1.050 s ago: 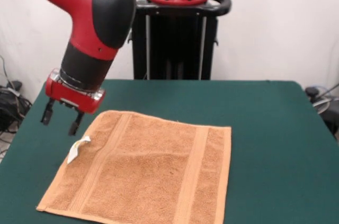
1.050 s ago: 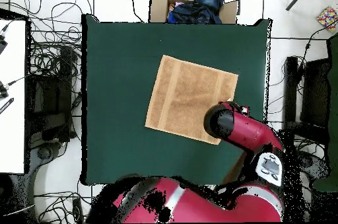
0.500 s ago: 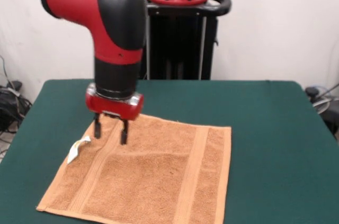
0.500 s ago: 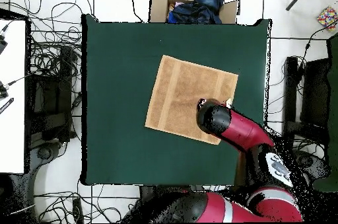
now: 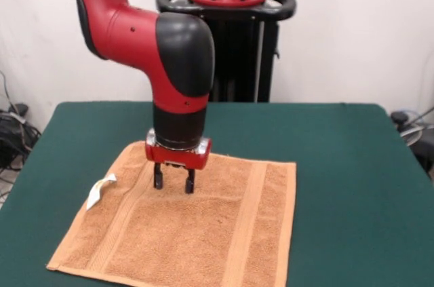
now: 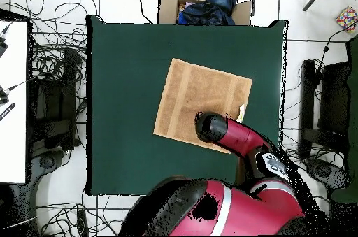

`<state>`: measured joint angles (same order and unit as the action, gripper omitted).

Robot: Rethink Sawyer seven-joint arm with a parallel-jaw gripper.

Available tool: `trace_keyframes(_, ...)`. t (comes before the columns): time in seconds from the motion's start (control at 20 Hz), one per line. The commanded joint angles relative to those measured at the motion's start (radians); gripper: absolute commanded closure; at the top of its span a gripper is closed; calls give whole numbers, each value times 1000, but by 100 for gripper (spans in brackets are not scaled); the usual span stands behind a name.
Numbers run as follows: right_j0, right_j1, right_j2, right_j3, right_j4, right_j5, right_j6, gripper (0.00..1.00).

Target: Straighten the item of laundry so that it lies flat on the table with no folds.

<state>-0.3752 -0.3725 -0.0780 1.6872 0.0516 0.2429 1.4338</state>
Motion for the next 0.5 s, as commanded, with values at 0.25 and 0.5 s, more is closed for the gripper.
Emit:
trace_keyframes(0.25,-48,279,-76,-82,-24,244,119,0)
trace_keyframes(0.5,-60,288,-88,-83,-25,464,129,0)
